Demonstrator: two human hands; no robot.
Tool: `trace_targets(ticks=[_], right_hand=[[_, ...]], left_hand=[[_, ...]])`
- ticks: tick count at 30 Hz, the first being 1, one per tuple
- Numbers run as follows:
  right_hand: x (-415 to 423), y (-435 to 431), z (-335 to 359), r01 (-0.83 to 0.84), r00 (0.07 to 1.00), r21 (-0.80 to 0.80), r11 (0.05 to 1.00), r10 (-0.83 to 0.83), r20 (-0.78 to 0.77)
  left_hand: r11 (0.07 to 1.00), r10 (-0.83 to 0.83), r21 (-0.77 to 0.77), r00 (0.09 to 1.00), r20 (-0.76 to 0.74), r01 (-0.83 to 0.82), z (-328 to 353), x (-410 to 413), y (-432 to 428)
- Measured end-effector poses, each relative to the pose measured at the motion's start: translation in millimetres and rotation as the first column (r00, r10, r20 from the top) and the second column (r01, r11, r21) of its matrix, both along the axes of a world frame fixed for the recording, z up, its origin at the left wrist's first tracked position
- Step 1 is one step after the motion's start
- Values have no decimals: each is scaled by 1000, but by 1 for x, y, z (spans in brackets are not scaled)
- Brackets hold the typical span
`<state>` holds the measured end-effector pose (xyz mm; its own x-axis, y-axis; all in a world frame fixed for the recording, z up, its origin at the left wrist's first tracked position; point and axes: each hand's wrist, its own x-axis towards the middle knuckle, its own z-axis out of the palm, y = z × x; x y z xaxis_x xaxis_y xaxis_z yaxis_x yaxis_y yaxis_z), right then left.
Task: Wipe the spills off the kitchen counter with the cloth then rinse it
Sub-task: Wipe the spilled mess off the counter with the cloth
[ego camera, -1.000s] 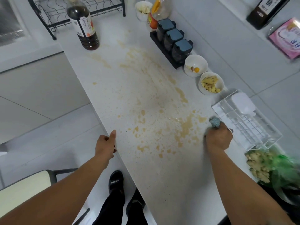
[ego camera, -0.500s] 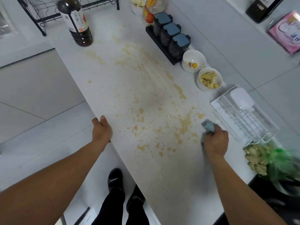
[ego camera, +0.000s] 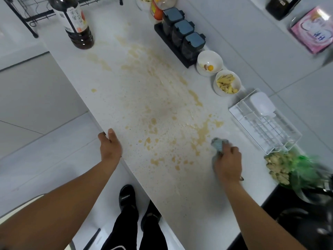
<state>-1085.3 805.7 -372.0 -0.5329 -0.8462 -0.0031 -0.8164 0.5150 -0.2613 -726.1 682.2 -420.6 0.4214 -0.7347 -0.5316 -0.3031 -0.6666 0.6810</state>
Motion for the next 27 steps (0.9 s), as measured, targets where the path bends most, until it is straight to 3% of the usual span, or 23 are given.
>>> trace_targets(ticks=[3, 5, 7, 9, 11, 14, 17, 19, 22, 23, 25, 27], right_hand=[[11, 28, -11, -346, 937, -59, 936, 342, -75], [-6, 23, -9, -393, 916, -45, 918, 387, -104], [-18, 12, -6, -218, 975, -2, 976, 218, -37], [-14, 2, -4, 81, 996, 12, 997, -82, 28], [8, 2, -4, 136, 991, 5, 991, -136, 6], [43, 24, -16, -180, 982, -19, 983, 179, -61], [32, 34, -19, -446, 883, 26, 895, 444, -153], [17, 29, -17, -365, 921, 45, 930, 367, -128], [29, 24, -14, 9, 998, -17, 1000, -10, -58], [42, 26, -13, 6, 998, -35, 999, -9, -69], [70, 39, -16, -182, 979, -43, 982, 177, -102], [84, 54, -21, -418, 903, -41, 908, 410, -127]], left_hand=[[1000, -12, -1, 1000, 10, 12, -1, 2, 0], [1000, -27, 0, 1000, 0, 27, -2, 4, -1], [999, -31, -4, 1000, -2, 31, -5, 4, -1], [1000, -23, -14, 1000, 3, 23, -8, 3, 0], [1000, -11, -19, 1000, 0, 11, -9, 2, 1], [1000, -14, -27, 1000, -20, 14, -8, 2, 0], [999, -50, -21, 999, -18, 49, -6, 5, 0], [998, -61, -19, 998, -20, 60, -5, 6, 1], [999, -47, -17, 998, -38, 47, -6, 5, 1], [999, -44, -18, 998, -39, 43, -6, 5, 1], [999, -37, -16, 999, -40, 37, -6, 4, 1], [999, -42, -17, 998, -36, 42, -7, 5, 1]])
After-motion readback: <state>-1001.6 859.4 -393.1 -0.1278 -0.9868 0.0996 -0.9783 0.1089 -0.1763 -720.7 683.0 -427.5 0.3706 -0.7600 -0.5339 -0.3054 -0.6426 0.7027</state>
